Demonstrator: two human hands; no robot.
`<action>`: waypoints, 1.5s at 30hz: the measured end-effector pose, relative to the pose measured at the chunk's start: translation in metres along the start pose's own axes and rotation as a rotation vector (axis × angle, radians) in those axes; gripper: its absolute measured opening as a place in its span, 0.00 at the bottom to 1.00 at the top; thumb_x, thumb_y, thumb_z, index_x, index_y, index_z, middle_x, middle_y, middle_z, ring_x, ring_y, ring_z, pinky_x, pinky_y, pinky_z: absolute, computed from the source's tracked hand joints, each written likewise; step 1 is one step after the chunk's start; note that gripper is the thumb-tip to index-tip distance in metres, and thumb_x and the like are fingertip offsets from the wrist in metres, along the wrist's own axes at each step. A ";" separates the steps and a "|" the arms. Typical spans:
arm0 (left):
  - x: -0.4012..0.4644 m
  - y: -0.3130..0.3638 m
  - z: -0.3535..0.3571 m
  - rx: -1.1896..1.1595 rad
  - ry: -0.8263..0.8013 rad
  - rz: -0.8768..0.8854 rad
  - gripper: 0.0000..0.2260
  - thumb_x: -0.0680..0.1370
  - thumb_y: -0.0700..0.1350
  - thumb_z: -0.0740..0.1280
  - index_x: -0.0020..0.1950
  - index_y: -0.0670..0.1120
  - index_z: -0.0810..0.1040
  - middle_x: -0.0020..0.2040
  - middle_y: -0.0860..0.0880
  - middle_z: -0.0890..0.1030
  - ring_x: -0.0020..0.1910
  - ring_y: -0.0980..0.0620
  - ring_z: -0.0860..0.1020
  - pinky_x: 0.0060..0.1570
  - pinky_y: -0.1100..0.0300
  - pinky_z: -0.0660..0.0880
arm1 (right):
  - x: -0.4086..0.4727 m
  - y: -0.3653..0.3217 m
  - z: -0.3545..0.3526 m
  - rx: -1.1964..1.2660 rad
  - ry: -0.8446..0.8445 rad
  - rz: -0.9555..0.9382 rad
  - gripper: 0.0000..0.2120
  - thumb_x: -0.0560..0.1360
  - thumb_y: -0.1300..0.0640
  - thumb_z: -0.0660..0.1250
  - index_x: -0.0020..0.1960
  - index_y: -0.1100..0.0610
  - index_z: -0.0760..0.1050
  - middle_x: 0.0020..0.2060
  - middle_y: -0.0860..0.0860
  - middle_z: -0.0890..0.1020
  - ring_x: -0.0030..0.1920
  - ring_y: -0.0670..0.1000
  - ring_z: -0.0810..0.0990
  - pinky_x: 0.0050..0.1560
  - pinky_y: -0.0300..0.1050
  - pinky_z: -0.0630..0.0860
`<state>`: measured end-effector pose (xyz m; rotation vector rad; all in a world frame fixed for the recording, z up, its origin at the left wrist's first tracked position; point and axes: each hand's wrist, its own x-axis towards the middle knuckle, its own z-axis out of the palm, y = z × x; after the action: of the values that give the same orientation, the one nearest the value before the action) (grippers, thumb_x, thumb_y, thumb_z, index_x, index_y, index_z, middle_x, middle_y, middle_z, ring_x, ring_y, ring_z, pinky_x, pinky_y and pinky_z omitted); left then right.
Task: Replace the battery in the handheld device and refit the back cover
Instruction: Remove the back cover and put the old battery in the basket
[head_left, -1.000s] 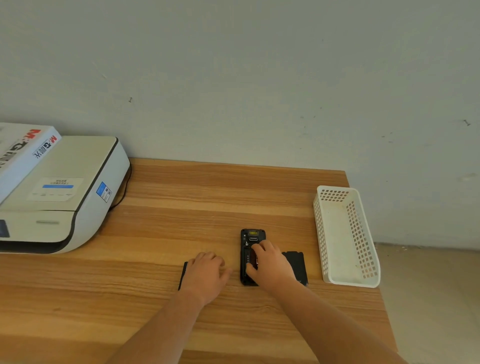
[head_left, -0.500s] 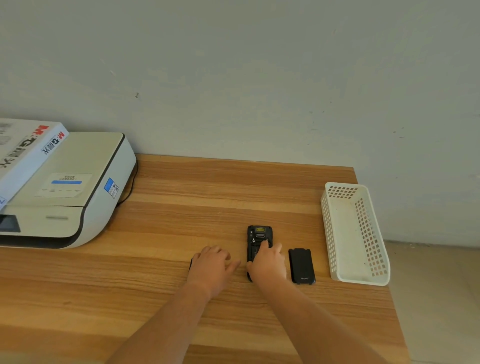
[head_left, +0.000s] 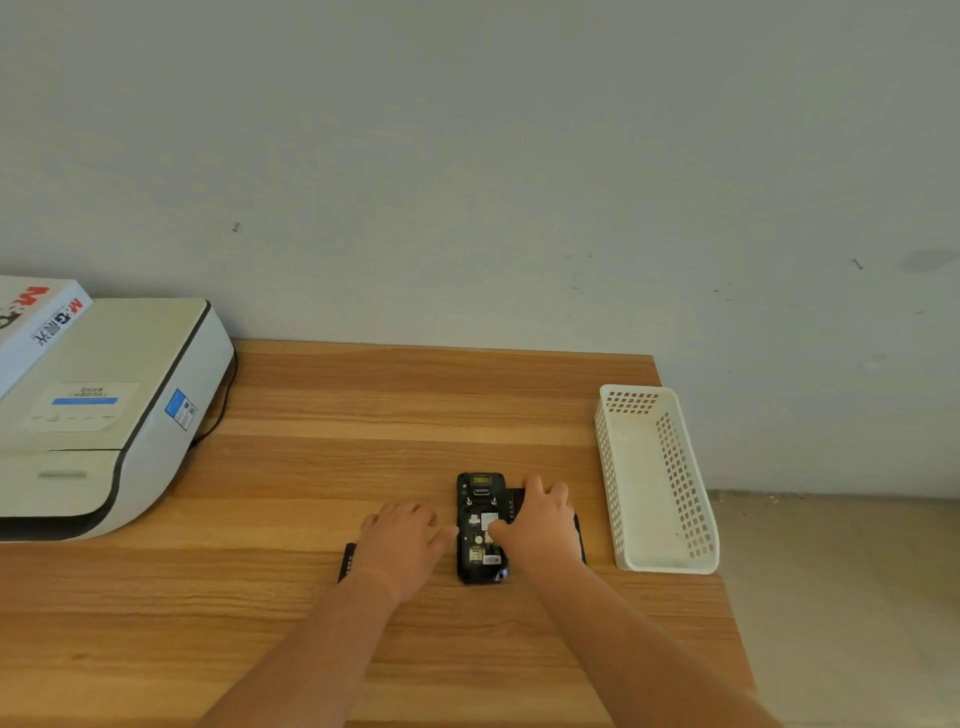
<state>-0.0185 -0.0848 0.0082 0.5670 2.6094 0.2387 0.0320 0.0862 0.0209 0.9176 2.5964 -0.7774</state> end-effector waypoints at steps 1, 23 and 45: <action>0.001 0.003 -0.001 0.009 -0.003 0.003 0.21 0.81 0.62 0.52 0.65 0.51 0.75 0.63 0.53 0.75 0.65 0.52 0.69 0.67 0.51 0.65 | -0.002 0.004 -0.005 0.001 0.015 -0.006 0.26 0.71 0.49 0.70 0.64 0.53 0.64 0.61 0.55 0.67 0.60 0.55 0.69 0.50 0.47 0.75; 0.010 0.037 0.000 0.056 -0.047 -0.032 0.18 0.81 0.60 0.54 0.65 0.53 0.73 0.64 0.54 0.74 0.67 0.52 0.69 0.69 0.51 0.64 | 0.061 0.113 -0.100 0.008 0.185 0.162 0.31 0.72 0.50 0.71 0.70 0.53 0.62 0.62 0.57 0.68 0.61 0.58 0.71 0.57 0.57 0.78; 0.019 0.041 0.024 0.064 -0.049 -0.079 0.19 0.81 0.60 0.56 0.67 0.53 0.73 0.64 0.54 0.75 0.66 0.52 0.69 0.68 0.50 0.65 | 0.091 0.140 -0.062 -0.129 -0.009 0.133 0.23 0.75 0.50 0.68 0.66 0.55 0.66 0.62 0.57 0.68 0.59 0.59 0.73 0.54 0.56 0.77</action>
<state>-0.0079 -0.0378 -0.0101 0.4841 2.5926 0.1150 0.0482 0.2586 -0.0224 1.0329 2.5133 -0.5710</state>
